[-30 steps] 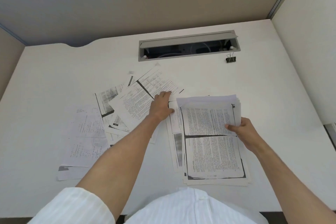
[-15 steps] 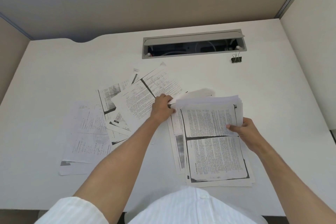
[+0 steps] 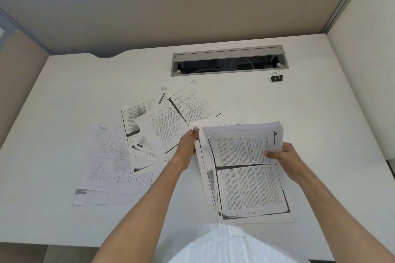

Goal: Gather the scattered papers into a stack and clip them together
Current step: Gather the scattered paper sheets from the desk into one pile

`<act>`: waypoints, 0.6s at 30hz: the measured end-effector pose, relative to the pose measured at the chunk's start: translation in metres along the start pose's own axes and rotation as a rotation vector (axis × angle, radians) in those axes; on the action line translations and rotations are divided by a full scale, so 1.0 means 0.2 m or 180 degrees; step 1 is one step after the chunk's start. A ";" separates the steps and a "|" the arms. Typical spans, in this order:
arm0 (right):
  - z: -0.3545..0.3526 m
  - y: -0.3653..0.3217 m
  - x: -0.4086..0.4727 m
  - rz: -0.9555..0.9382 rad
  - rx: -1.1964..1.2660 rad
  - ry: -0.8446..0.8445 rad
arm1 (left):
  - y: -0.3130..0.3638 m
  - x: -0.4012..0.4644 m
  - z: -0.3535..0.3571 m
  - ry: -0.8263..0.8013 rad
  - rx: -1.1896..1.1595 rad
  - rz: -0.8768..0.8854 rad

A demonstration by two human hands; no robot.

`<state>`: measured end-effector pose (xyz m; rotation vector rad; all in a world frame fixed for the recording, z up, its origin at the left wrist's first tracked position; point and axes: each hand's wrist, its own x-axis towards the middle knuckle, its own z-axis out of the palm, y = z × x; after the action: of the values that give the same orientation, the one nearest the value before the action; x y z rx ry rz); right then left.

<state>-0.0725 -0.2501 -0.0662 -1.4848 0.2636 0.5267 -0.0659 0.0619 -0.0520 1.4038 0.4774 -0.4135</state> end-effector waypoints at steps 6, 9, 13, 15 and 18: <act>0.03 -0.02 0.00 -0.0023 0.0020 -0.0156 | -0.02 -0.10 0.04 -0.0077 -0.0090 -0.0120; 0.05 -0.02 0.01 -0.0046 0.0116 -0.0120 | -0.02 -0.13 0.08 -0.0271 -0.0361 -0.0116; 0.08 -0.03 0.02 -0.0135 0.0193 -0.0103 | -0.04 -0.17 0.14 -0.0296 -0.0251 -0.0009; 0.08 -0.03 0.02 -0.0201 0.0256 -0.0028 | -0.04 -0.18 0.16 -0.0161 -0.0324 0.0006; 0.08 -0.03 0.01 -0.0324 0.0460 0.0196 | -0.03 -0.19 0.17 -0.0110 -0.0429 0.0063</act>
<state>-0.0700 -0.2348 -0.0614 -1.3673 0.2672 0.3731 -0.0989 0.0277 -0.0317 1.2683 0.4548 -0.3820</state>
